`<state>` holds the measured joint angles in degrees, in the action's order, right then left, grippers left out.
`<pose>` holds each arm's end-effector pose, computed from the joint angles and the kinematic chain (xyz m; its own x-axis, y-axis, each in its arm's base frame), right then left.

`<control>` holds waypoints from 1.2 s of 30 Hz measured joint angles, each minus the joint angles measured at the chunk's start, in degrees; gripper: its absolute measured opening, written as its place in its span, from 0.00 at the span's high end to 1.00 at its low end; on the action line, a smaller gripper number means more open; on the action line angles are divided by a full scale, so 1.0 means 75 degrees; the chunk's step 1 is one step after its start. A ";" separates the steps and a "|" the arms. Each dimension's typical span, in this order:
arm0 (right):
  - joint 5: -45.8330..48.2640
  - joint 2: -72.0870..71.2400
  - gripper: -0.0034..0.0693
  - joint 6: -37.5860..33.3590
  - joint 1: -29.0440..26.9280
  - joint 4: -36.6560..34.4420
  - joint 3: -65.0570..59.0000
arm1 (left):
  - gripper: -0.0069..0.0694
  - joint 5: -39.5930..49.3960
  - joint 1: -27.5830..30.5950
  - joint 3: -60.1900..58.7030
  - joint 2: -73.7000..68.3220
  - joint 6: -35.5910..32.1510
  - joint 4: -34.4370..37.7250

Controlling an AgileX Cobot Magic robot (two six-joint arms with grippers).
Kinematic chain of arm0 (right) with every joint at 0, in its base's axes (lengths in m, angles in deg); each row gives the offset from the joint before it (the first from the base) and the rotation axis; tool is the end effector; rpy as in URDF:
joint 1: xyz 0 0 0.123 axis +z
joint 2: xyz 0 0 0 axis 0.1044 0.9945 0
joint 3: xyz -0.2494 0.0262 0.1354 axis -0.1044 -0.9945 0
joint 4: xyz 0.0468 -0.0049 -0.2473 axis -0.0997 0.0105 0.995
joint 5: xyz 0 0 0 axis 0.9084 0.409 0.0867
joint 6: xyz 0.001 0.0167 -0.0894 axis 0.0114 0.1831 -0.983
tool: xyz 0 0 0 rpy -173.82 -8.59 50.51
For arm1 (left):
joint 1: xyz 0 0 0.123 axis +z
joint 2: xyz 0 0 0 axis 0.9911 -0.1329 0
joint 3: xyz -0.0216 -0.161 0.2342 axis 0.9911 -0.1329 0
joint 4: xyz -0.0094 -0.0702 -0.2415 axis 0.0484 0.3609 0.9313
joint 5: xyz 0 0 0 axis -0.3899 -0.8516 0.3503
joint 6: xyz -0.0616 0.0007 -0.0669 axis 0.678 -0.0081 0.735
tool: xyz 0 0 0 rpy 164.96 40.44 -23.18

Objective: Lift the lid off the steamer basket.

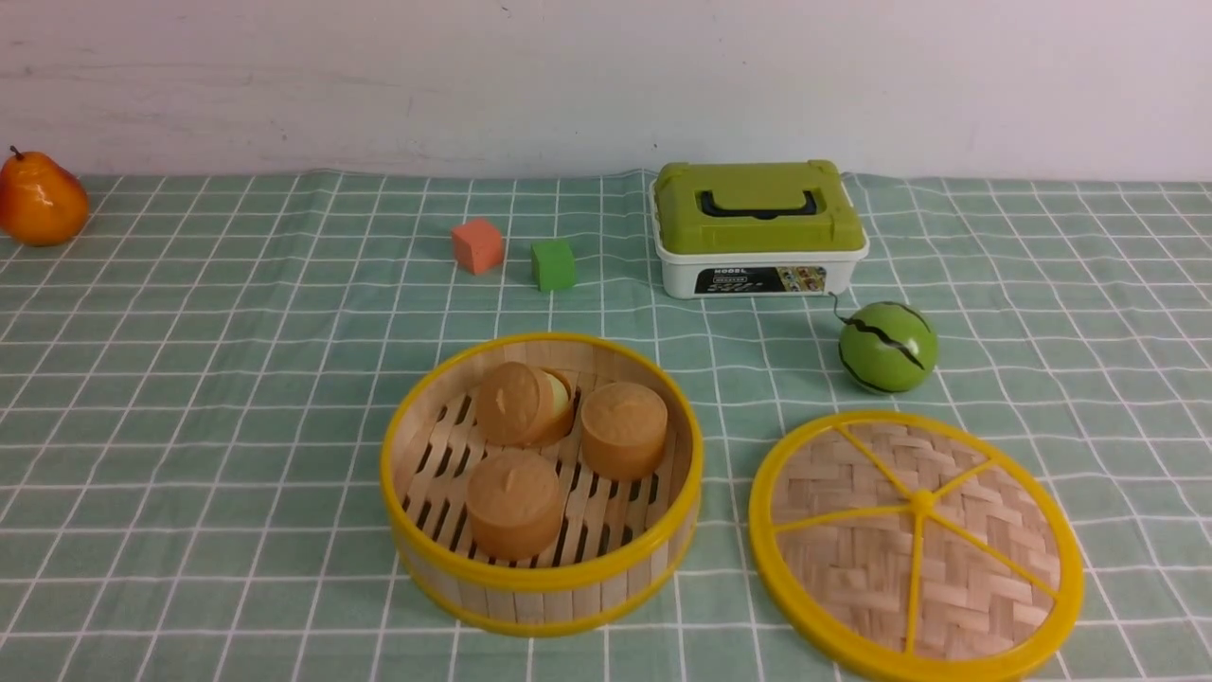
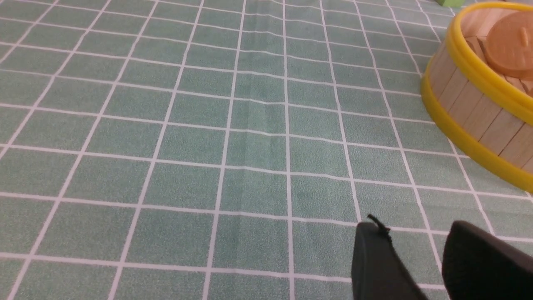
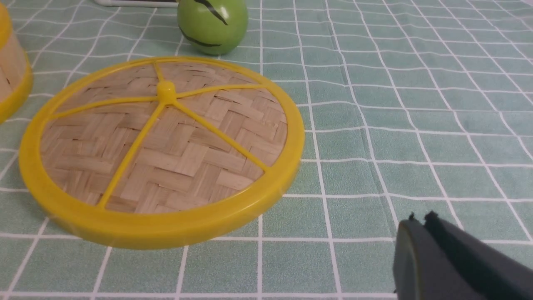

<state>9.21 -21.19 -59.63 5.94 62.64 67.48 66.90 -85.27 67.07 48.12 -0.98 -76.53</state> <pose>0.0525 -0.0016 0.1733 -0.2917 0.0262 -0.9561 0.0253 0.9995 0.0197 0.0520 -0.0012 0.1679 -0.3202 -0.1746 -0.9311 -0.0260 0.9841 -0.1756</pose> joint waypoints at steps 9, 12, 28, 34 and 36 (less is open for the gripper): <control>0.0000 0.0000 0.95 0.0000 0.0000 0.0000 0.0000 | 0.60 0.0000 0.0000 0.0000 0.0000 0.0000 0.0000; 0.0000 0.0000 0.95 0.0000 0.0000 0.0000 0.0000 | 0.60 0.0000 0.0000 0.0000 0.0000 0.0000 0.0000; 0.0000 0.0000 0.93 0.0000 0.0000 0.0006 0.0000 | 0.60 0.0000 0.0000 0.0000 0.0000 0.0000 0.0000; 0.0006 0.0000 0.92 0.0000 0.0000 0.0006 0.0000 | 0.60 0.0000 0.0000 0.0000 0.0000 0.0000 0.0000; 0.0006 0.0000 0.92 0.0000 0.0000 0.0006 0.0000 | 0.60 0.0000 0.0000 0.0000 0.0000 0.0000 0.0000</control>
<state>9.26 -21.19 -59.63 5.94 62.69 67.48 66.90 -85.27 67.07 48.12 -0.98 -76.53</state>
